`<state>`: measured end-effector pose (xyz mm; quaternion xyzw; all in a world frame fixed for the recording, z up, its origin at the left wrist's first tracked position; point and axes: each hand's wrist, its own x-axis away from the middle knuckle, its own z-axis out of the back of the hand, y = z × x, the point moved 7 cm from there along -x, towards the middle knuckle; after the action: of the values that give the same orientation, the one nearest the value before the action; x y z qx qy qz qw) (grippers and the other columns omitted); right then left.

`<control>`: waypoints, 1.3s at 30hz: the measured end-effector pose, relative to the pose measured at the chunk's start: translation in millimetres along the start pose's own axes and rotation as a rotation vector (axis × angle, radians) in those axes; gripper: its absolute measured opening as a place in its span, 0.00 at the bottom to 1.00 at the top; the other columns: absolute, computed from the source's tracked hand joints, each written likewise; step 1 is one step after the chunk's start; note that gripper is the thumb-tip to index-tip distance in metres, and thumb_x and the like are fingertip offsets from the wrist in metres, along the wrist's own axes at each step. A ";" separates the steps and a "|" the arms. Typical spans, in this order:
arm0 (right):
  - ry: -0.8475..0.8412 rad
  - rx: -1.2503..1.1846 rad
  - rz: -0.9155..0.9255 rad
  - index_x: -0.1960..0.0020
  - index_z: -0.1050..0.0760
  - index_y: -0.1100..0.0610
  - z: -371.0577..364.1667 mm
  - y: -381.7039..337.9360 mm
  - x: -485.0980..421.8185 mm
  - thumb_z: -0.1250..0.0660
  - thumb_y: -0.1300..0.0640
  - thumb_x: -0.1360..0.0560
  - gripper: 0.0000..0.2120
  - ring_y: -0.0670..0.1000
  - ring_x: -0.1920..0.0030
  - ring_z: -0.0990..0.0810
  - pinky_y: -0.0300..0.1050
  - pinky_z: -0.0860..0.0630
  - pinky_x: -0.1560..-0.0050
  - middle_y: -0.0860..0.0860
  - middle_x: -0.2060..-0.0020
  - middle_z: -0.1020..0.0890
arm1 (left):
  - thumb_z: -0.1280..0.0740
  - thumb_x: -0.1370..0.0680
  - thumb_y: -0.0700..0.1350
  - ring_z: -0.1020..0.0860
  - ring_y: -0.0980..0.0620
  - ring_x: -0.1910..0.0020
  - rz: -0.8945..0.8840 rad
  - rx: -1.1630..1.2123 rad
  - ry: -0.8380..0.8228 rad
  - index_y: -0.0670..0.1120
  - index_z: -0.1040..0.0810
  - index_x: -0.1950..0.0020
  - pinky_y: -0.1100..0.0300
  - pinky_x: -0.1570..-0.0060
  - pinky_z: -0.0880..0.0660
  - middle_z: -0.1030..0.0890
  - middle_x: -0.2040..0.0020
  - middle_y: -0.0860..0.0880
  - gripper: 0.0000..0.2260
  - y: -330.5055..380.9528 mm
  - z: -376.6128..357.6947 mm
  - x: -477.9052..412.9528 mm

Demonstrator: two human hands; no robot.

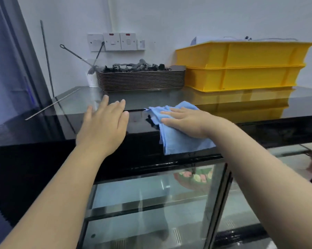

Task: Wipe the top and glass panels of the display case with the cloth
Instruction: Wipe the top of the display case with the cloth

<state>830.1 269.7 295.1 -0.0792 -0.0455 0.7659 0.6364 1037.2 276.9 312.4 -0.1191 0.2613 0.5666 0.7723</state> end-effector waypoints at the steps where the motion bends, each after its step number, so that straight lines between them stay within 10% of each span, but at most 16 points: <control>1: -0.013 -0.049 -0.025 0.27 0.48 0.33 6.1 33.4 7.0 0.53 0.34 0.23 0.24 0.42 0.24 0.53 0.54 0.54 0.25 0.36 0.25 0.51 | 0.60 0.19 0.53 0.52 0.51 0.23 0.009 -0.029 -0.007 0.49 0.44 0.24 0.47 0.27 0.52 0.39 0.24 0.53 0.25 -1.7 -2.5 -1.4; 9: 0.139 -0.218 -0.667 0.26 0.42 0.46 56.6 304.6 85.3 0.45 0.34 0.24 0.31 0.55 0.29 0.37 0.54 0.43 0.32 0.51 0.26 0.37 | 0.55 0.17 0.51 0.50 0.54 0.23 0.089 0.067 -0.015 0.50 0.42 0.24 0.47 0.26 0.55 0.40 0.24 0.50 0.22 11.9 0.4 -1.9; 18: -0.026 0.088 0.037 0.24 0.53 0.39 4.9 21.3 -2.1 0.57 0.34 0.23 0.28 0.53 0.23 0.54 0.67 0.57 0.29 0.44 0.23 0.52 | 0.53 0.17 0.48 0.44 0.49 0.24 0.034 -0.013 0.074 0.47 0.40 0.24 0.47 0.30 0.44 0.34 0.26 0.47 0.21 62.5 -13.9 -1.1; 24: -0.040 -0.123 -0.094 0.23 0.53 0.44 27.5 120.3 17.8 0.52 0.41 0.19 0.27 0.47 0.23 0.55 0.53 0.59 0.26 0.43 0.23 0.53 | 0.54 0.17 0.51 0.49 0.50 0.23 0.136 0.061 0.116 0.49 0.43 0.23 0.46 0.26 0.55 0.38 0.25 0.48 0.22 9.0 2.6 22.3; 29: 0.283 -0.061 -0.332 0.28 0.35 0.45 31.5 165.3 54.3 0.54 0.32 0.24 0.31 0.55 0.29 0.35 0.52 0.43 0.30 0.50 0.28 0.32 | 0.54 0.20 0.54 0.57 0.52 0.23 0.314 0.024 0.292 0.50 0.46 0.23 0.46 0.27 0.62 0.45 0.22 0.50 0.25 -104.8 23.4 99.6; 32: 0.690 -0.066 0.081 0.38 0.22 0.52 18.6 79.8 72.2 0.61 0.31 0.24 0.37 0.45 0.35 0.27 0.52 0.48 0.29 0.54 0.40 0.19 | 0.52 0.18 0.51 0.62 0.54 0.24 0.396 0.007 0.302 0.51 0.55 0.22 0.45 0.26 0.61 0.56 0.22 0.53 0.25 -153.1 14.5 138.4; 35: 0.863 0.041 0.445 0.33 0.28 0.52 -25.1 -11.0 73.6 0.51 0.46 0.19 0.21 0.44 0.29 0.34 0.61 0.49 0.29 0.52 0.34 0.26 | 0.54 0.18 0.52 0.64 0.55 0.25 0.362 0.001 0.327 0.51 0.62 0.24 0.47 0.26 0.63 0.62 0.23 0.55 0.26 -182.8 2.1 151.5; 39: 1.032 0.371 0.563 0.27 0.37 0.47 -72.8 -95.6 43.8 0.51 0.43 0.19 0.23 0.57 0.24 0.47 0.60 0.57 0.28 0.46 0.24 0.44 | 0.53 0.19 0.50 0.65 0.51 0.25 0.245 -0.064 0.402 0.47 0.58 0.23 0.48 0.28 0.67 0.59 0.22 0.50 0.26 -220.4 -3.8 150.0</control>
<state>927.9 328.1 237.0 -0.3365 0.4250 0.7626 0.3529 1276.0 324.4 203.7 -0.2215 0.4042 0.6291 0.6259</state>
